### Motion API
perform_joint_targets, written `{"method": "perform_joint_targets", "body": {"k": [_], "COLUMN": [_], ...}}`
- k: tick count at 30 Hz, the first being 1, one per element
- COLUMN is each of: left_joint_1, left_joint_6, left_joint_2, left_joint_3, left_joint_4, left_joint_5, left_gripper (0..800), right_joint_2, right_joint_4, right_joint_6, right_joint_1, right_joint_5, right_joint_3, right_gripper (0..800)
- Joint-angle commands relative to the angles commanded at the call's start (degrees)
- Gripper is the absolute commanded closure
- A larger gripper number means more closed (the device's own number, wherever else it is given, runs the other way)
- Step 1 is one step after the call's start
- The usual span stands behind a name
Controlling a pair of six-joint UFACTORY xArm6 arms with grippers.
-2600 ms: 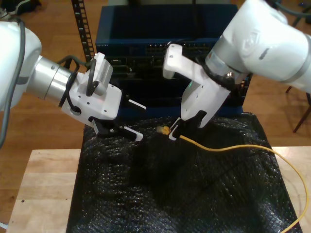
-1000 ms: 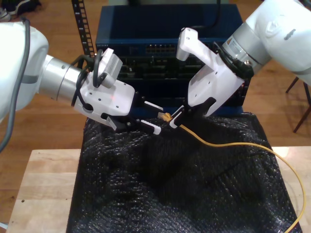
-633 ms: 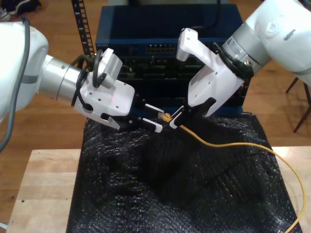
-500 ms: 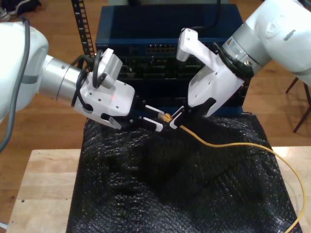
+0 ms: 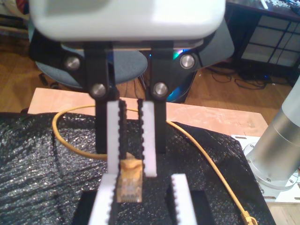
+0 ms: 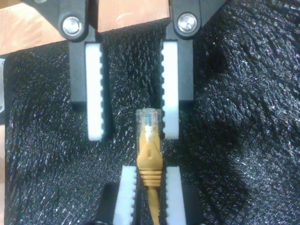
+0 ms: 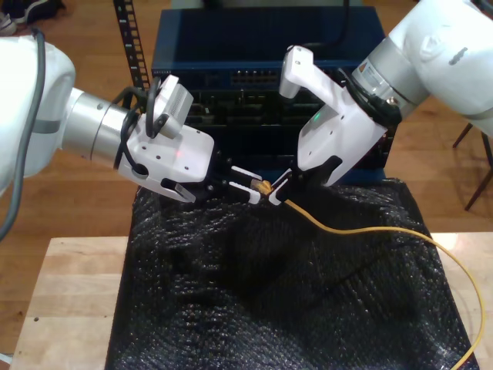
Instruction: Grab the cable and plug it in
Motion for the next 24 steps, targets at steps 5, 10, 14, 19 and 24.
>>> {"method": "perform_joint_targets", "body": {"k": [5,10,14,19,24], "left_joint_1": [0.0,0.1,0.1,0.1,0.2], "left_joint_6": [0.0,-0.1,-0.3,-0.4,-0.4], "left_joint_2": [0.0,0.0,0.0,0.0,0.0], "left_joint_3": [0.2,0.2,0.2,0.0,-0.4], "left_joint_4": [0.0,0.0,0.0,0.0,-0.1], "left_joint_5": [-0.1,-0.5,-0.5,-0.4,-0.4], "left_gripper": [629,760,784,791,791], "right_joint_2": [-0.1,-0.1,0.0,0.2,-0.4], "right_joint_4": [0.1,0.1,0.1,0.0,-0.3], "right_joint_6": [0.0,0.0,0.0,-0.2,-2.5], "right_joint_1": [0.0,0.0,0.0,0.1,-0.2], "right_joint_5": [0.1,0.1,0.1,1.3,1.7], "right_joint_3": [-0.1,-0.1,-0.1,-0.3,-1.2], "right_gripper": [789,788,768,251,82]}}
